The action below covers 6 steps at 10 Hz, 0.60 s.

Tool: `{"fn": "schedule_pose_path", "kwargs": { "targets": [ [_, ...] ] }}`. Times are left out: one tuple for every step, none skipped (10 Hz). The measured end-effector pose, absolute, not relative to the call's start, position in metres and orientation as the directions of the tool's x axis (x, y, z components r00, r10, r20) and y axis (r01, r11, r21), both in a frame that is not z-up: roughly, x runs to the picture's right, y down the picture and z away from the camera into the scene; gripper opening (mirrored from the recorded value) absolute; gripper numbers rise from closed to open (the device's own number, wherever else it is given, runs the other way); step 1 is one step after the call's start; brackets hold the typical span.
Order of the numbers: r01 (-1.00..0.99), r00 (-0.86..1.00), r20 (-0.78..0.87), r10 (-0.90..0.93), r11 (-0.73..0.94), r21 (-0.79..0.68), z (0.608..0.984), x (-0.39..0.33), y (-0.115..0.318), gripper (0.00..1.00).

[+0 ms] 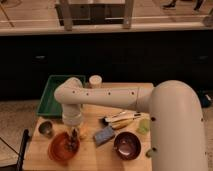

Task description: Place grapes in red bowl

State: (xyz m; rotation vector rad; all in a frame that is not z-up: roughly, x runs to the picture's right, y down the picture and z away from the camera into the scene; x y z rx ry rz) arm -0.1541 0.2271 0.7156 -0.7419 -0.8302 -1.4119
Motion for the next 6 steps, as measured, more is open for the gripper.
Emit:
{"fn": "schedule_pose_path", "kwargs": {
  "targets": [
    [0.998,-0.02,0.846,-0.532,0.033,0.044,0.7151,-0.1542,0.2265,0.24],
    [0.999,-0.024,0.846,-0.532,0.029,0.046,0.7146,-0.1541,0.2262,0.25],
    [0.999,-0.027,0.846,-0.532,0.025,0.047,0.7142,-0.1541,0.2261,0.29],
    [0.999,-0.028,0.846,-0.532,0.024,0.048,0.7139,-0.154,0.2257,0.3],
    [0.999,-0.031,0.846,-0.532,0.021,0.049,0.7134,-0.1539,0.2254,0.3],
    [0.999,-0.033,0.846,-0.532,0.018,0.05,0.7132,-0.1539,0.2254,0.3]
  ]
}}
